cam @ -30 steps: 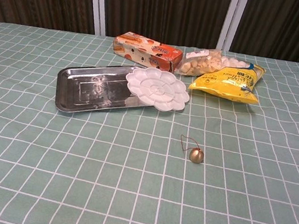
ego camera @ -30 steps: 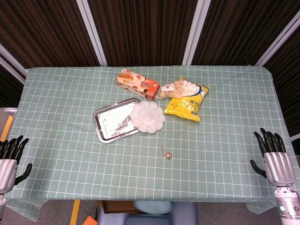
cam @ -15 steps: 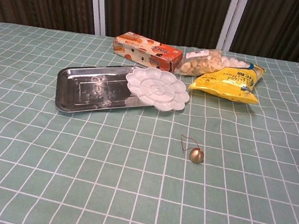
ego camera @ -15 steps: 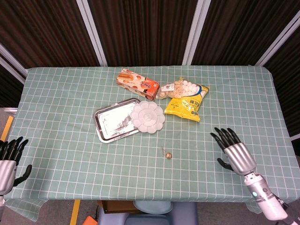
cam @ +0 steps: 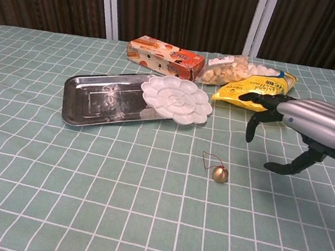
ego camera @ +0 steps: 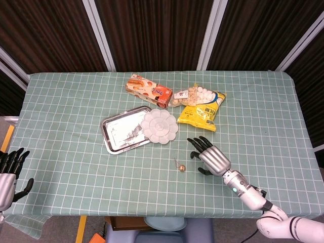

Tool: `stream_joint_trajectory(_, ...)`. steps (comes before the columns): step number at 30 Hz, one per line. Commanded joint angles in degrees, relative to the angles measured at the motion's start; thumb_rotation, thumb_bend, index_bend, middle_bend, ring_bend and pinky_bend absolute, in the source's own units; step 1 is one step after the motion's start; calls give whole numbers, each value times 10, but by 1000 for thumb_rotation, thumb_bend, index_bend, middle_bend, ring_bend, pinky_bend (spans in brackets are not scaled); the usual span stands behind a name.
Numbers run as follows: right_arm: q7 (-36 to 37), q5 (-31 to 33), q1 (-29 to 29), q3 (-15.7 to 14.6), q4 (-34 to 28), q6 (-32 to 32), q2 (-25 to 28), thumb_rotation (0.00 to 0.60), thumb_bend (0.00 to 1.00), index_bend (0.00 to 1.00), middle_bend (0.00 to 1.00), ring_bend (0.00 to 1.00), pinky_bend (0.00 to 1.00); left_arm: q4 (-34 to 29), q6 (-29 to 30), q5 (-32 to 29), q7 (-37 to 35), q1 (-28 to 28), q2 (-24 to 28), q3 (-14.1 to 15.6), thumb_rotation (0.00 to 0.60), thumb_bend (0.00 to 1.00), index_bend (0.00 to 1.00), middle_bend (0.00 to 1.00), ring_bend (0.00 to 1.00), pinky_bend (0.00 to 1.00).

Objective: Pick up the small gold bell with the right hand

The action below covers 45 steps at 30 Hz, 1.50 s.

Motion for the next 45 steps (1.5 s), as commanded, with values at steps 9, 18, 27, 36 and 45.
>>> stream_joint_trajectory(9, -3, 17, 32, -4, 45, -24, -60, 600, 413, 602, 84, 0, 0, 2, 2, 1, -7, 0, 0, -1, 600, 411, 0, 0, 0, 46)
stream_joint_trajectory(18, -6, 26, 45, -12, 64, -25, -86, 600, 437, 617, 91, 0, 0, 2, 8, 3, -14, 3, 4, -1, 600, 410, 0, 0, 0, 47)
stream_joint_trajectory(27, -5, 38, 56, -15, 75, -27, -98, 600, 484, 637, 99, 0, 0, 2, 11, 5, -17, 4, 6, -1, 600, 410, 0, 0, 0, 47)
stream_joint_trajectory(36, -6, 44, 60, -22, 81, -23, -105, 600, 487, 662, 106, 0, 0, 2, 10, 4, -19, 5, 7, -1, 600, 410, 0, 0, 0, 46)
stream_joint_trajectory(45, -18, 54, 59, -24, 84, -15, -111, 600, 503, 724, 135, 0, 0, 2, 6, 6, -26, 4, 11, 1, 600, 409, 0, 0, 0, 48)
